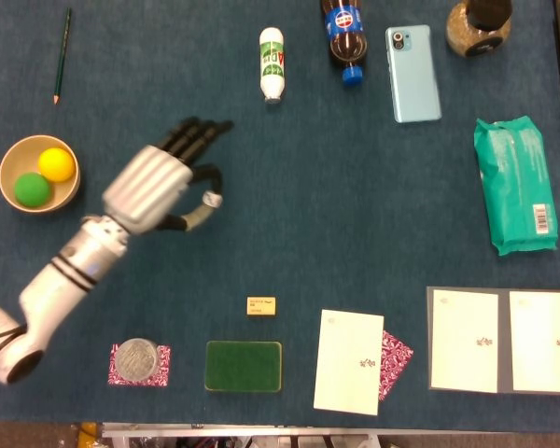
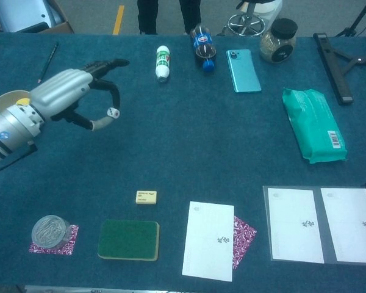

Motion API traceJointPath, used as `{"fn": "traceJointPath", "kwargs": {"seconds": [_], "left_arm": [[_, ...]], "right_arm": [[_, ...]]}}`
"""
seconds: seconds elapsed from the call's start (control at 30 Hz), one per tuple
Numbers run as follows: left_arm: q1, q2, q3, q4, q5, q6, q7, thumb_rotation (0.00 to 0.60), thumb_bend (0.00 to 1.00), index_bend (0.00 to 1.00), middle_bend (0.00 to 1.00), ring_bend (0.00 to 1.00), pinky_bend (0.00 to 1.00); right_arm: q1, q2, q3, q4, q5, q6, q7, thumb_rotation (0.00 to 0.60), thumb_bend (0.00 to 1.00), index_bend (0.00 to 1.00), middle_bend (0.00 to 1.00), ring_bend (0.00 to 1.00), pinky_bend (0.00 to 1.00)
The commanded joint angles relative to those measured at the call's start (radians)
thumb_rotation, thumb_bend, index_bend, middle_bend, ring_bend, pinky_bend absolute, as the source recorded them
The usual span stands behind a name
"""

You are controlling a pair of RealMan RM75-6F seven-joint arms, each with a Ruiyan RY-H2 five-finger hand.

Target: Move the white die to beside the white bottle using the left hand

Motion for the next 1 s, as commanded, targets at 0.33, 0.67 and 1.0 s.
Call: {"fn": "traceJointPath", "kwargs": {"seconds": [0.33, 0.67, 1.0], "left_arm": [[0.147, 0.075, 0.036, -0.112, -0.055, 0.075, 0.018, 0.6, 0.34, 0.6, 0.0, 0.0, 0.0], [0.11, 0.171, -0.137, -0.258, -0.011, 0.22, 0.05, 0.6, 0.34, 0.46, 0.0, 0.0, 0.0], [0.216, 0.252, -0.02, -0.321, -0.022, 0.194, 0.033, 0.6, 0.34, 0.2, 0.0, 0.0, 0.0]], "right_arm": [[-0.002, -0.016, -0.003, 0.011, 0.003, -0.008, 0.003, 0.6, 0.18, 0.55, 0.36, 0.3, 0.44], [-0.001, -0.014, 0.0, 0.011, 0.012, -0.018, 0.005, 0.6, 0.18, 0.55, 0.36, 0.3, 0.44], [-0.001, -0.025, -0.003, 0.019, 0.015, -0.028, 0.003, 0.6, 0.18, 0.55, 0.36, 0.3, 0.44]]}}
